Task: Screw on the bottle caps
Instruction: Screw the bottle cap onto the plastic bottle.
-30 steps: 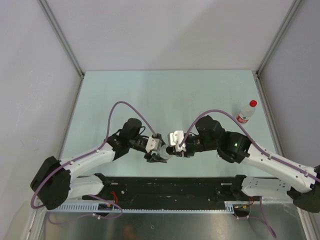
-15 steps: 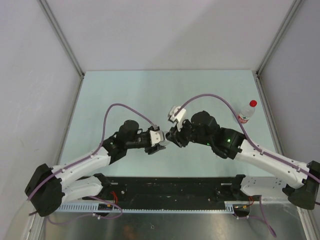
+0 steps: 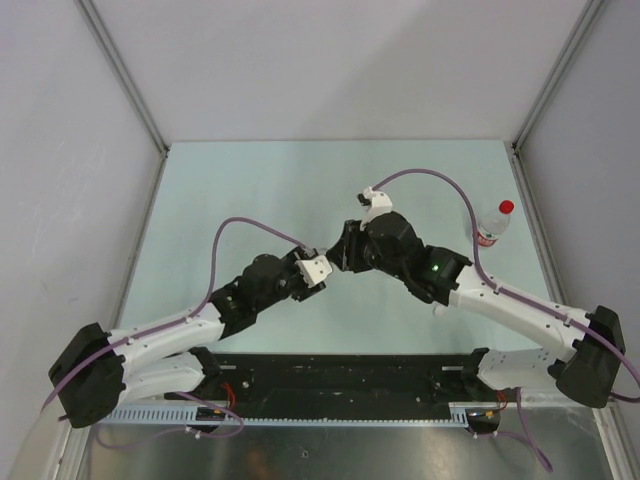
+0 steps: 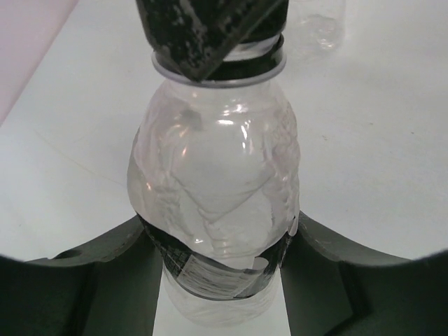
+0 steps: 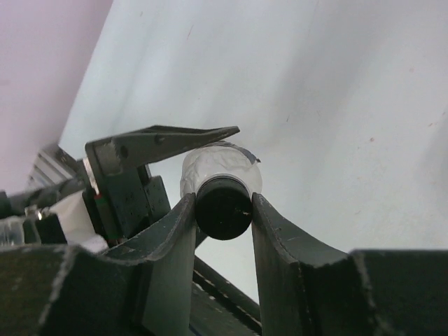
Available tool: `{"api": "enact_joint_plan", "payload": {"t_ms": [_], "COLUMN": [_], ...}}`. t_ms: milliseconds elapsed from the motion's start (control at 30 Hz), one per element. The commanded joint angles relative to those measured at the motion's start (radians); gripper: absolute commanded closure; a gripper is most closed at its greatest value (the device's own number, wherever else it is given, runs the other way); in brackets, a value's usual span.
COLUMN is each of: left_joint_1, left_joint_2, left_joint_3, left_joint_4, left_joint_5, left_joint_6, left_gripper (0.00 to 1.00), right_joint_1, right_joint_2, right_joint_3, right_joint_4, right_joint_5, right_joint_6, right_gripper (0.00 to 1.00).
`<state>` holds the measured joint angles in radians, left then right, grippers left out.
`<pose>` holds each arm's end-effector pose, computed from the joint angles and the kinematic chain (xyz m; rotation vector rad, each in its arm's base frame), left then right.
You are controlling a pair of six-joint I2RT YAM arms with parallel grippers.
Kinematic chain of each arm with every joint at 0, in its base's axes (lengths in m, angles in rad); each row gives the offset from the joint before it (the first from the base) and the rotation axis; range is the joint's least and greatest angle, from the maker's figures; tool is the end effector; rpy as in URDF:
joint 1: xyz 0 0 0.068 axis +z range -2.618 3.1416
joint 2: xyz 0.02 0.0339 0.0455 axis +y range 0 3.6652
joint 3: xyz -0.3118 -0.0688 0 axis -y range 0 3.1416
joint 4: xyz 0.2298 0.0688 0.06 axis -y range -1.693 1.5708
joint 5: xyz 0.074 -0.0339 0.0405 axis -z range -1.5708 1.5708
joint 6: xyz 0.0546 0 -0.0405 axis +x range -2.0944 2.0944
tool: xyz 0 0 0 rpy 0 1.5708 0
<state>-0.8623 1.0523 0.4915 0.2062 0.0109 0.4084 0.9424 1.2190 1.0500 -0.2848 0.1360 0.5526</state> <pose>0.1379 -0.1618 0.2683 1.1561 1.5555 -0.3138 0.1614 0.2095 0.3705 -0.3212 2.0914 0.7924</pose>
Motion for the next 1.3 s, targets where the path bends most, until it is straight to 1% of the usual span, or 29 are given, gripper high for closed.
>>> {"api": "enact_joint_plan", "payload": {"t_ms": [0, 133, 167, 200, 300, 333, 467, 500, 533, 567, 633, 733, 833, 967, 1000, 1067, 1100, 1167, 1233, 1267], "left_joint_1": [-0.034, -0.035, -0.035, -0.035, -0.035, -0.035, -0.035, -0.035, -0.035, -0.035, -0.036, -0.034, -0.032, -0.018, -0.012, 0.003, 0.012, 0.039, 0.070, 0.089], "left_joint_2": [-0.043, -0.019, -0.017, -0.017, -0.024, -0.026, -0.028, -0.026, -0.021, -0.014, 0.001, 0.024, 0.037, 0.029, 0.024, 0.007, -0.003, -0.018, -0.030, -0.034], "left_joint_3": [0.012, 0.012, 0.010, 0.008, -0.001, -0.003, 0.008, 0.012, 0.016, 0.019, 0.026, 0.037, 0.049, 0.054, 0.054, 0.054, 0.052, 0.047, 0.043, 0.044], "left_joint_4": [0.262, 0.262, 0.263, 0.262, 0.257, 0.252, 0.209, 0.196, 0.187, 0.179, 0.167, 0.150, 0.116, 0.079, 0.074, 0.065, 0.059, 0.049, 0.036, 0.029], "left_joint_5": [-0.058, -0.055, -0.043, -0.031, 0.032, 0.046, 0.106, 0.116, 0.123, 0.133, 0.148, 0.187, 0.270, 0.449, 0.488, 0.552, 0.584, 0.667, 0.755, 0.792], "left_joint_6": [0.002, 0.019, 0.019, 0.018, 0.007, 0.000, -0.014, -0.017, -0.022, -0.024, -0.029, -0.033, -0.028, 0.008, 0.011, 0.019, 0.025, 0.038, 0.055, 0.059], "left_gripper": [0.79, 0.80, 0.80, 0.80, 0.80, 0.79, 0.79, 0.79, 0.79, 0.79, 0.79, 0.79, 0.79, 0.79, 0.79, 0.79, 0.79, 0.79, 0.79, 0.79], "right_joint_1": [-0.021, -0.030, -0.033, -0.035, -0.041, -0.042, -0.044, -0.045, -0.046, -0.048, -0.048, -0.048, -0.049, -0.049, -0.048, -0.048, -0.048, -0.048, -0.049, -0.049], "right_joint_2": [0.037, 0.029, 0.022, 0.013, -0.024, -0.039, -0.116, -0.139, -0.162, -0.187, -0.235, -0.314, -0.407, -0.561, -0.598, -0.658, -0.677, -0.688, -0.683, -0.679], "right_joint_3": [0.002, 0.001, 0.001, 0.001, 0.001, 0.002, 0.001, 0.001, 0.001, 0.000, -0.001, -0.024, -0.093, -0.239, -0.276, -0.327, -0.341, -0.347, -0.344, -0.341], "right_joint_4": [-0.011, 0.041, 0.049, 0.057, 0.075, 0.084, 0.099, 0.101, 0.107, 0.115, 0.125, 0.146, 0.211, 0.398, 0.428, 0.438, 0.435, 0.411, 0.349, 0.295], "right_joint_5": [0.116, 0.098, 0.095, 0.089, 0.074, 0.064, 0.028, 0.015, -0.010, -0.040, -0.093, -0.120, -0.160, -0.066, -0.048, -0.054, -0.067, -0.130, -0.248, -0.332], "right_joint_6": [0.184, 0.188, 0.179, 0.157, 0.054, 0.004, -0.173, -0.206, -0.240, -0.279, -0.327, -0.362, -0.450, -0.434, -0.458, -0.548, -0.565, -0.585, -0.612, -0.642], "right_gripper": [1.00, 0.98, 0.97, 0.94, 0.71, 0.60, 0.25, 0.14, 0.08, 0.04, 0.02, 0.01, 0.01, 0.01, 0.01, 0.01, 0.01, 0.01, 0.01, 0.01]}}
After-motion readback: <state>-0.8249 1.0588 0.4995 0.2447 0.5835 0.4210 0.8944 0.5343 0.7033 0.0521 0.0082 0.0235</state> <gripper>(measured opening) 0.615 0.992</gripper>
